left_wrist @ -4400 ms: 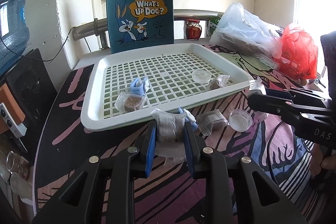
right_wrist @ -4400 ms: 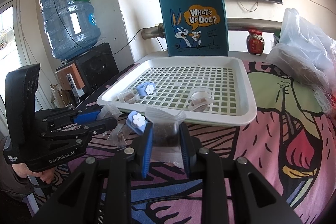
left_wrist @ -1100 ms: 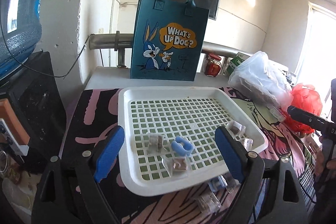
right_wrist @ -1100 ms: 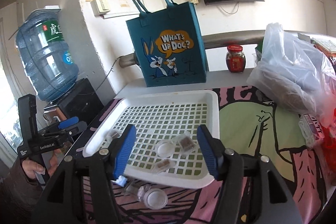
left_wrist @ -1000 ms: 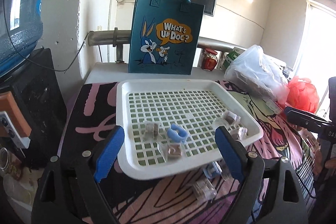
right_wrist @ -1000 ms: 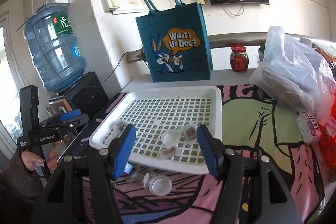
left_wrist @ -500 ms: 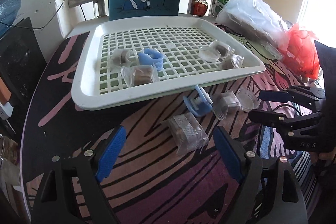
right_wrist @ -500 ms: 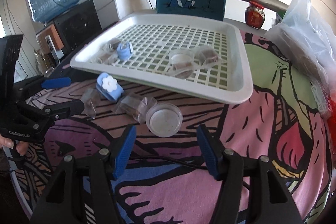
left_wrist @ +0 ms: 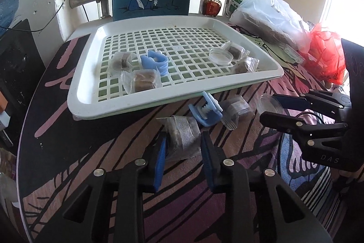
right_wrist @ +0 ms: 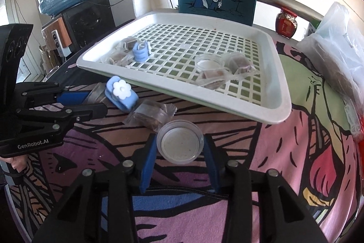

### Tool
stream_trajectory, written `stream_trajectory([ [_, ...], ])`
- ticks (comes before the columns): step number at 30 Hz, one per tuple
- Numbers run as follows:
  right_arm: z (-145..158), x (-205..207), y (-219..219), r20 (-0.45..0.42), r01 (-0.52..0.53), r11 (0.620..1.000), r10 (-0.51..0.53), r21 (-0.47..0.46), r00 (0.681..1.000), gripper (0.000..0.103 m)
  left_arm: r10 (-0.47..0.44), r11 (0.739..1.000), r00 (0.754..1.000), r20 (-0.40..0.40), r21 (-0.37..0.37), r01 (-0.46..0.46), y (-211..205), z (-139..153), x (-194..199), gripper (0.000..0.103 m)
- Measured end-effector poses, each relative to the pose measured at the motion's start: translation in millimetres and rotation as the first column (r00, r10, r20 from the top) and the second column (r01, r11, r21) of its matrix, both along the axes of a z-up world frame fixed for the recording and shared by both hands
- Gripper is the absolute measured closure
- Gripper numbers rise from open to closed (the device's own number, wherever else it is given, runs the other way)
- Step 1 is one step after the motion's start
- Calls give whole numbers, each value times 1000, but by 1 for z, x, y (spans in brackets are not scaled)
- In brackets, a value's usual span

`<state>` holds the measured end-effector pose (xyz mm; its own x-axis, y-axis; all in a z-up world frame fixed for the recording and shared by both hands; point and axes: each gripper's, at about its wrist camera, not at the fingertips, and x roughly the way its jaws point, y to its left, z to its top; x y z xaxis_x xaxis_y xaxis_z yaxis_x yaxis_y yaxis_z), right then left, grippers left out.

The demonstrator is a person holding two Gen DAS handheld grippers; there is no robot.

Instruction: Organize objects

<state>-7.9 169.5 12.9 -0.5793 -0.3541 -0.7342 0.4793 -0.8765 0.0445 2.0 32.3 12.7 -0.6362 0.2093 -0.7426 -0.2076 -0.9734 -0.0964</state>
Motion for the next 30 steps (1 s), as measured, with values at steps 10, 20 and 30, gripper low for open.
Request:
stream_trajectory([
  [10,31,16,16,-105,63,984,-82,-167,991,64,49,999,978,-201,3,-50,-7,29,23,75],
  [20,22,19,11,-127,55,987,-74,-148,989,64,26,999,966,-257,-38,-37,-1,31,30,75],
  [30,24,21,14,-140,49,986,-72,-157,987,64,23,999,970,-244,-42,-34,0,29,28,75],
])
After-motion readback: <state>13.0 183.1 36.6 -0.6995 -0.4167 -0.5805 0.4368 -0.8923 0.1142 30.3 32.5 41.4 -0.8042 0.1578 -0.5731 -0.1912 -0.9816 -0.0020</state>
